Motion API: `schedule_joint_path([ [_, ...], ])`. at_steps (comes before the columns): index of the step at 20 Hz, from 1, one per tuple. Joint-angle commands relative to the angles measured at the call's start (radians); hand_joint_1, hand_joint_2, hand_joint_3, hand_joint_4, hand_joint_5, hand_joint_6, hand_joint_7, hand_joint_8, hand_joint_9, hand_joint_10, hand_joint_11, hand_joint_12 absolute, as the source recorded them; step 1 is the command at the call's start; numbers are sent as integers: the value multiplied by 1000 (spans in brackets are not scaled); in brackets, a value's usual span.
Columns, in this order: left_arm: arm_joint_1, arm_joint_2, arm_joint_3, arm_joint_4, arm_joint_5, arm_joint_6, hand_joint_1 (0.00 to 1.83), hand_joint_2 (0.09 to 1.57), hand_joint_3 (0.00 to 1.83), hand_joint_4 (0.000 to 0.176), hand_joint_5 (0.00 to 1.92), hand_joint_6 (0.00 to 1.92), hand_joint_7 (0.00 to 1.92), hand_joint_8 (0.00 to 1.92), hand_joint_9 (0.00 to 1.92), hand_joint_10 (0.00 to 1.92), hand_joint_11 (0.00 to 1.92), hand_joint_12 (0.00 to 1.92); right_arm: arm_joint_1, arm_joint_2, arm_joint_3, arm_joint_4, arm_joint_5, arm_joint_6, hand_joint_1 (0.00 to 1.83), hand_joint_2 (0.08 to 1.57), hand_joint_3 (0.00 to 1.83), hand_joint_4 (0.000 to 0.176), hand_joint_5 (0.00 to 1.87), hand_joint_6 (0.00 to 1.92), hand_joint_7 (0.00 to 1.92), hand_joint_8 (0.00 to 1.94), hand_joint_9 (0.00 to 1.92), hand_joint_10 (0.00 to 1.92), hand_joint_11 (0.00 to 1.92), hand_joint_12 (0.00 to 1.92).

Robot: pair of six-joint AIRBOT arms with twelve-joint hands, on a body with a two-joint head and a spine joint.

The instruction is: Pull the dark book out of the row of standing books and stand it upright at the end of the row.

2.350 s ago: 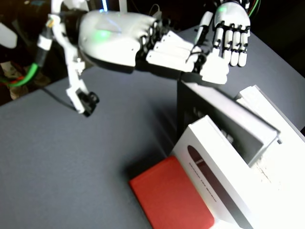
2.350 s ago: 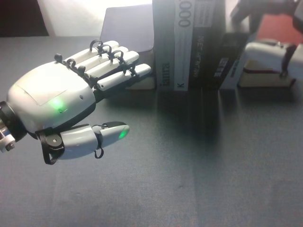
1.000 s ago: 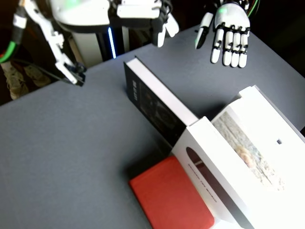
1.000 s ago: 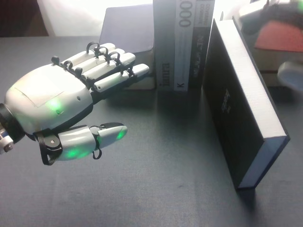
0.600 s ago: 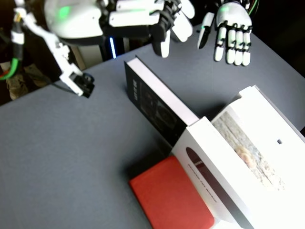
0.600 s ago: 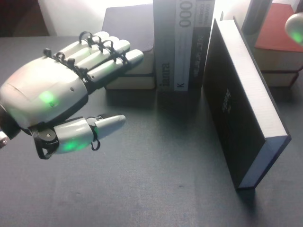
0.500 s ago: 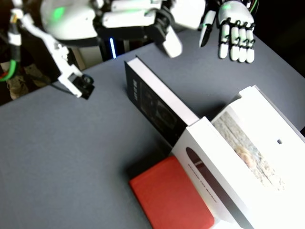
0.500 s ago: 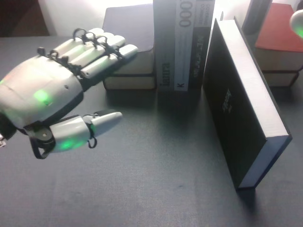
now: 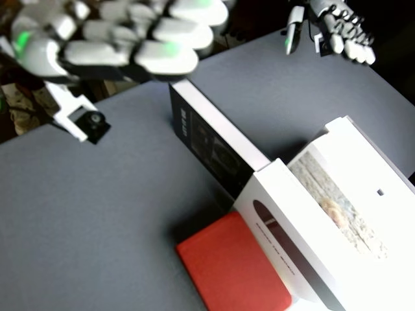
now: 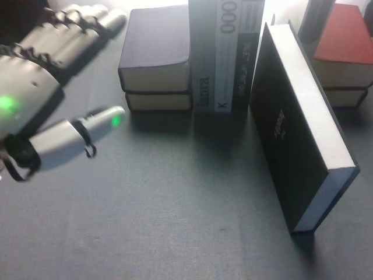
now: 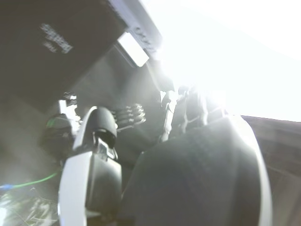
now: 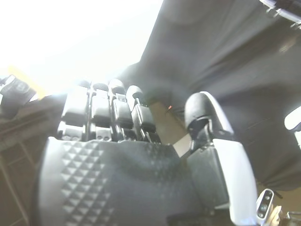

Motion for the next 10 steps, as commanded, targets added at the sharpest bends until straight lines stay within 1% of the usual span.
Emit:
schedule_joint_path([
  [1, -8, -12, 2, 11, -166, -17, 315, 1309, 0, 136, 0, 0, 0, 0, 0, 0, 0, 0, 3, 7, -3, 13, 148, 10, 69, 1382, 0, 0, 0, 0, 0, 0, 0, 0, 0, 0],
  [2, -7, -16, 7, 10, -184, -31, 325, 1292, 0, 153, 0, 0, 0, 0, 0, 0, 0, 0, -4, 9, -5, 13, 164, 15, 56, 1384, 0, 0, 0, 0, 0, 0, 0, 0, 0, 0],
  [3, -6, -22, 12, 5, -212, -49, 327, 1288, 0, 157, 0, 0, 0, 0, 0, 0, 0, 0, -14, 11, -5, 13, 192, 30, 53, 1384, 0, 0, 0, 0, 0, 0, 0, 0, 0, 0],
  [4, -6, -25, 12, 1, -229, -52, 309, 1313, 0, 125, 0, 0, 0, 0, 0, 0, 0, 0, -21, 12, -6, 17, 211, 38, 147, 1396, 0, 0, 0, 0, 0, 0, 0, 0, 0, 0],
  [5, -4, -31, 10, -8, -264, -52, 322, 1312, 0, 110, 0, 0, 0, 0, 0, 0, 0, 0, -37, 14, -6, 29, 239, 57, 226, 1394, 0, 0, 0, 0, 0, 0, 0, 0, 0, 0],
  [6, -1, -35, 10, -15, -299, -57, 349, 1283, 0, 142, 0, 0, 0, 0, 0, 0, 0, 0, -39, 19, -7, 36, 239, 66, 296, 1368, 0, 0, 0, 0, 0, 0, 0, 0, 0, 0],
  [7, 2, -36, 11, -21, -324, -61, 362, 1299, 0, 166, 0, 0, 0, 0, 0, 0, 0, 0, -39, 22, -7, 35, 239, 67, 344, 1365, 0, 0, 0, 0, 0, 0, 0, 0, 0, 0],
  [8, 4, -37, 11, -27, -370, -75, 323, 1299, 0, 174, 0, 0, 0, 0, 0, 0, 0, 0, -39, 26, -6, 32, 239, 74, 390, 1315, 0, 0, 0, 0, 0, 0, 0, 0, 0, 0],
  [9, 0, -35, 11, -28, -371, -87, 395, 1316, 3, 176, 0, 0, 0, 0, 0, 0, 0, 0, -39, 30, -6, 31, 239, 86, 400, 1246, 0, 0, 0, 0, 0, 0, 0, 0, 0, 0],
  [10, -7, -35, 14, -23, -371, -88, 410, 1319, 3, 176, 0, 0, 0, 0, 0, 0, 0, 0, -39, 32, -3, 26, 240, 94, 402, 1231, 0, 0, 0, 0, 0, 0, 0, 0, 0, 0],
])
